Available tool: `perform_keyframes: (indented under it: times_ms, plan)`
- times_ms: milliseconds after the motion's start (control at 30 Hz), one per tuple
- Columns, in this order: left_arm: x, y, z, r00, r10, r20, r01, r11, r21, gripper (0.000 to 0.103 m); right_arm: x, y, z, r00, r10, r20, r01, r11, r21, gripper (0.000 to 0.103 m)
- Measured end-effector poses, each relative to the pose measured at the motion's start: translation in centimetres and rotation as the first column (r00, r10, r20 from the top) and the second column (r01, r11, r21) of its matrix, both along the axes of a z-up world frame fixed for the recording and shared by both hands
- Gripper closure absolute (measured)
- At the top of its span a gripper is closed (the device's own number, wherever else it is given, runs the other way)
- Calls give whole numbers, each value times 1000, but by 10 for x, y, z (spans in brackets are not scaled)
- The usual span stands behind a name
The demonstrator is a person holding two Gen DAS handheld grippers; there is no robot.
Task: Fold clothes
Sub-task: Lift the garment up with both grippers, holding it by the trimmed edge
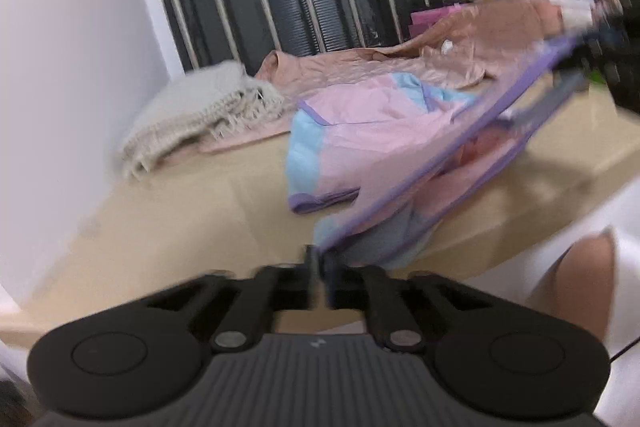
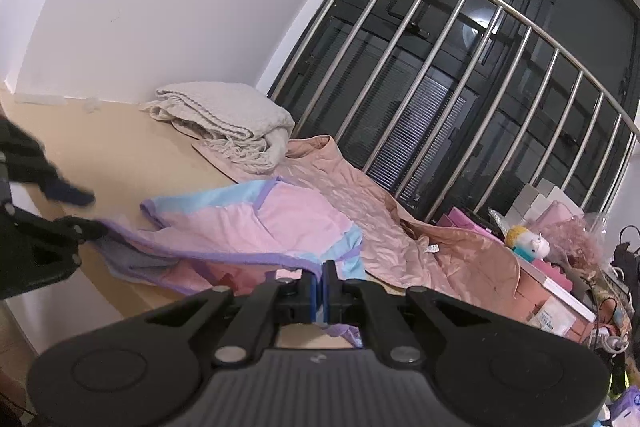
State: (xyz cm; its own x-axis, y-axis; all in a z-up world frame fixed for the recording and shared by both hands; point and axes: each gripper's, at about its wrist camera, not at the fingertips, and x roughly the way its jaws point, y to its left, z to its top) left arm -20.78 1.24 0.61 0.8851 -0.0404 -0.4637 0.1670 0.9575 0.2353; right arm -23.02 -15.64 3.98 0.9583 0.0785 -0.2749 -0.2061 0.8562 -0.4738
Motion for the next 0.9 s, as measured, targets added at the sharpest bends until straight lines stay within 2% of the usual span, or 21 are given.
perform_keyframes:
  times_ms: [100, 233, 333, 400, 467, 500, 533, 600, 667, 767, 833, 900]
  plan:
    - [5, 17, 17, 1000, 0, -29, -4, 991, -137, 101, 0, -1, -1, 1000, 1, -5, -1, 1000, -8, 102]
    - [14, 45, 49, 998, -10, -68, -13, 948, -319, 101, 9, -4, 3, 999, 17, -48, -17, 1000, -4, 102]
    - [13, 58, 81, 998, -20, -52, -2, 922, -386, 101, 15, -11, 18, 995, 42, -88, -36, 998, 60, 102]
    - [7, 64, 103, 999, -40, -21, 28, 904, -427, 101, 15, -22, 38, 995, 58, -84, -45, 987, 152, 102]
    - [10, 63, 115, 1000, -23, -7, 18, 916, -401, 101, 17, -33, 56, 992, 82, -93, -58, 970, 237, 101]
    - [12, 62, 122, 1000, 10, -15, -15, 920, -392, 101, 22, -36, 62, 989, 91, -116, -60, 968, 245, 101]
    - [4, 62, 132, 1000, 3, 12, 2, 914, -406, 101, 25, -37, 67, 988, 86, -125, -54, 969, 239, 101]
    - [-18, 59, 153, 992, -27, 125, 76, 913, -402, 101, 11, -42, 86, 991, 112, -67, -89, 955, 284, 100]
    - [-24, 57, 168, 986, -22, 163, 86, 913, -398, 101, -1, -45, 103, 991, 132, -18, -120, 942, 313, 101]
    - [-45, 58, 196, 970, -44, 239, 143, 897, -418, 101, -10, -53, 126, 990, 138, 27, -139, 938, 318, 100]
    - [-65, 56, 212, 945, -56, 322, 186, 901, -391, 101, -32, -65, 148, 978, 180, 101, -204, 915, 349, 100]
    - [-70, 53, 221, 936, -66, 345, 200, 907, -370, 101, -50, -72, 164, 968, 186, 168, -234, 911, 340, 100]
